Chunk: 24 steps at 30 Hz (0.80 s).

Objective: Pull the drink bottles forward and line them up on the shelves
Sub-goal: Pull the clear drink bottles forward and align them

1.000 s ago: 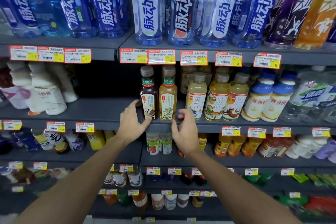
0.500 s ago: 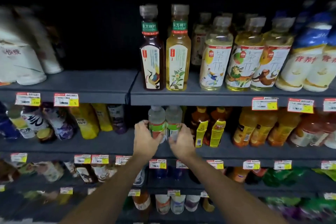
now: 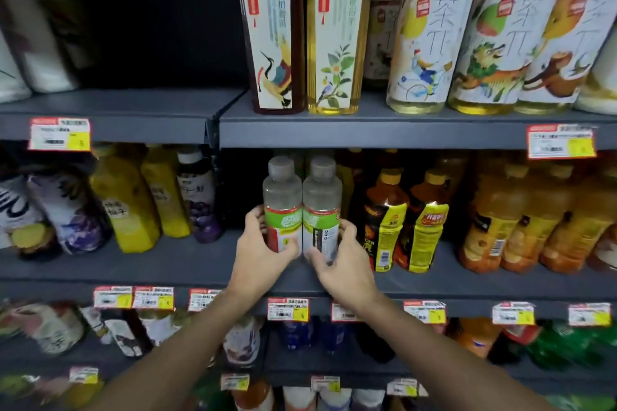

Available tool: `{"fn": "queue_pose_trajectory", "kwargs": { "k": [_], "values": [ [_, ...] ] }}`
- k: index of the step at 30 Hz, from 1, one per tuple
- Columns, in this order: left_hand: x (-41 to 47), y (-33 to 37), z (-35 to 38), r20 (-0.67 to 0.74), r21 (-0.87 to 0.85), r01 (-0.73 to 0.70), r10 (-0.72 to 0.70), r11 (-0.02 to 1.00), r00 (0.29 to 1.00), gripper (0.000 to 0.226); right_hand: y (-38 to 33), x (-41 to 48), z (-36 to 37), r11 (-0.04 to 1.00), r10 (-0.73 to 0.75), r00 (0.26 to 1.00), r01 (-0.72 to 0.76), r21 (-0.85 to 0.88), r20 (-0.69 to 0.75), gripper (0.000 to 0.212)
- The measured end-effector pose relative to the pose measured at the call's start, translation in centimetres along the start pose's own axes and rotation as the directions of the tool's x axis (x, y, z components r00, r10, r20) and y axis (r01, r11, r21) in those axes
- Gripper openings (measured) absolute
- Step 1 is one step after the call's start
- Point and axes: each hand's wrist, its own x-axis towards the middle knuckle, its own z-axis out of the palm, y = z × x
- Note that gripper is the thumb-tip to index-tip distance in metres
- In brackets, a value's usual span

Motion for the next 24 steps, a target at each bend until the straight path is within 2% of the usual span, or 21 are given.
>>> {"fn": "queue_pose_trajectory", "kwargs": {
  "k": [2,7,11,14,17,22,24],
  "values": [
    [0.1,-1.0,0.3,-0.011,0.016,-0.056,0.056,0.998,0.998,0.068,0.6,0.3,0.3,0.995,-0.09,0.995,0.089,-0.035,-0.038,0.067],
    [0.8,-2.4,0.7,-0.077,0.041,-0.165,0.168,0.985,0.983,0.058,0.8,0.4,1.1,0.96,-0.259,0.956,0.24,-0.144,-0.135,0.049],
    [2.1,-3.1,0.2,-0.054,0.106,-0.25,0.257,0.962,0.965,0.054,1.1,1.4,0.8,0.903,-0.403,0.905,0.367,-0.225,-0.138,0.05],
    [2.3,-3.6,0.0,-0.012,0.181,-0.337,0.344,0.924,0.939,0.047,1.2,1.7,0.8,0.909,-0.392,0.909,0.358,-0.214,-0.144,0.051],
    [2.5,-3.5,-0.4,0.034,0.264,-0.412,0.419,0.872,0.907,0.041,1.1,1.8,0.8,0.923,-0.359,0.919,0.323,-0.211,-0.164,0.064],
    [2.1,-3.1,-0.8,0.05,0.234,-0.397,0.397,0.887,0.916,0.038,0.9,0.8,0.4,0.939,-0.33,0.935,0.312,-0.145,-0.13,0.067],
    [1.8,-2.9,-1.1,0.043,0.21,-0.374,0.374,0.903,0.926,0.043,0.7,0.6,0.2,0.944,-0.32,0.938,0.303,-0.133,-0.135,0.065]
  ]
}}
